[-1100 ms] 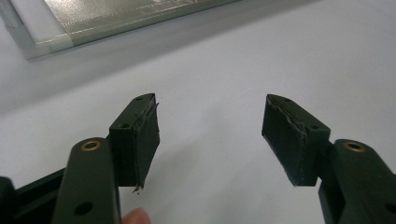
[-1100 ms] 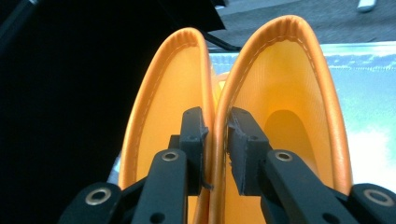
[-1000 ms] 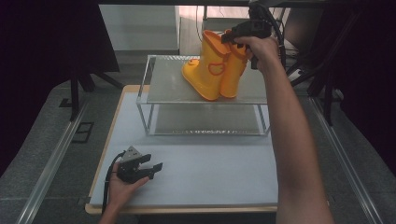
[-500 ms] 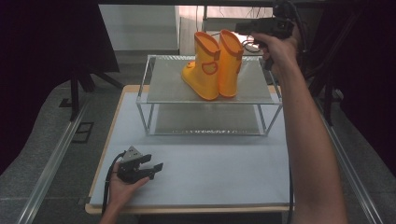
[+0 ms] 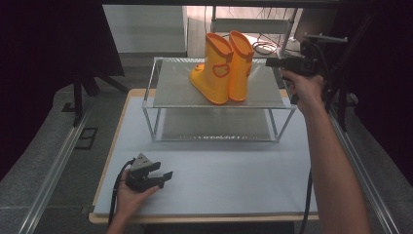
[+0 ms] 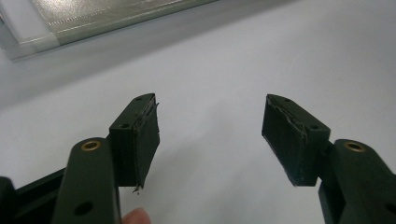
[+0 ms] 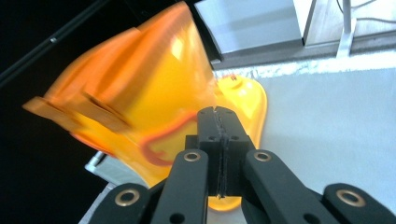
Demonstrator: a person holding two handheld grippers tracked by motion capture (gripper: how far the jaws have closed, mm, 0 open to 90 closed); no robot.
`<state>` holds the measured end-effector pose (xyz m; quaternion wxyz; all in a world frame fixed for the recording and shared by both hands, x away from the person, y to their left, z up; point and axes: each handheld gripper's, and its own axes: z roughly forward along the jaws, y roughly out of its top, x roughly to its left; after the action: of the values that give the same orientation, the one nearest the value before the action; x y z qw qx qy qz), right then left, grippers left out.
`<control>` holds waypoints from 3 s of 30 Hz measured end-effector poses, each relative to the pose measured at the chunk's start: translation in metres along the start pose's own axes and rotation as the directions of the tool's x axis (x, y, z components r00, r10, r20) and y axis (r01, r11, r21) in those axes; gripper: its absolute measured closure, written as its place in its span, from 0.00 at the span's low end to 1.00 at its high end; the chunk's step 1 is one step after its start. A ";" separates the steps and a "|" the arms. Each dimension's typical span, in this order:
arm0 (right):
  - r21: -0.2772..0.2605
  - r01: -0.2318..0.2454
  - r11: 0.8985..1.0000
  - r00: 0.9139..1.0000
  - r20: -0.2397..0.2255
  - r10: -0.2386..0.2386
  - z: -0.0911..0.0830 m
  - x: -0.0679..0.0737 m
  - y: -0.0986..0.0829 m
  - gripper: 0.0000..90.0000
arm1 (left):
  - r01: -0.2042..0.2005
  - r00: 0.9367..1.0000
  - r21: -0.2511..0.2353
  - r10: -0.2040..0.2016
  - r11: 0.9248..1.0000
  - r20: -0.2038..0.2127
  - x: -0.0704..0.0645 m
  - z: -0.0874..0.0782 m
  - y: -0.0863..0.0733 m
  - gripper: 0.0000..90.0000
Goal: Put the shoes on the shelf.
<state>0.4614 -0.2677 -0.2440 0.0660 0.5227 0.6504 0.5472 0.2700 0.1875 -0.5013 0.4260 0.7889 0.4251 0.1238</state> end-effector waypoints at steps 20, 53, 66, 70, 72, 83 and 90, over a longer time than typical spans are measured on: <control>0.108 0.006 0.994 0.999 0.042 -0.011 0.060 -0.026 -0.057 0.99 | 0.006 1.000 0.003 -0.006 1.000 -0.006 0.003 -0.001 -0.002 0.40; 0.184 0.071 0.980 0.984 0.147 -0.099 0.076 -0.018 -0.080 0.99 | 0.005 1.000 0.010 -0.005 1.000 -0.001 0.003 0.002 -0.002 0.40; 0.155 0.070 0.985 0.986 0.139 -0.092 0.071 -0.011 -0.085 0.99 | -0.001 1.000 0.015 0.001 1.000 0.006 0.000 0.004 -0.001 0.40; 0.146 0.079 0.986 0.985 0.142 -0.100 0.070 -0.009 -0.087 0.99 | -0.003 1.000 0.014 0.003 1.000 0.007 0.000 0.005 -0.001 0.40; 0.145 0.085 0.986 0.985 0.140 -0.105 0.070 -0.007 -0.087 0.99 | -0.003 1.000 0.014 0.003 1.000 0.008 0.000 0.005 -0.001 0.40; 0.144 0.120 0.982 0.983 0.125 -0.138 0.073 0.003 -0.092 1.00 | -0.007 1.000 0.014 0.007 1.000 0.013 -0.002 0.006 0.000 0.40; 0.144 0.137 0.980 0.980 0.125 -0.155 0.076 0.009 -0.093 1.00 | -0.008 1.000 0.014 0.008 1.000 0.016 -0.002 0.006 0.000 0.40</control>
<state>0.4507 -0.1988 -0.3426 0.1147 0.5128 0.7165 0.4587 0.2727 0.1823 -0.5045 0.4234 0.7945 0.4193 0.1166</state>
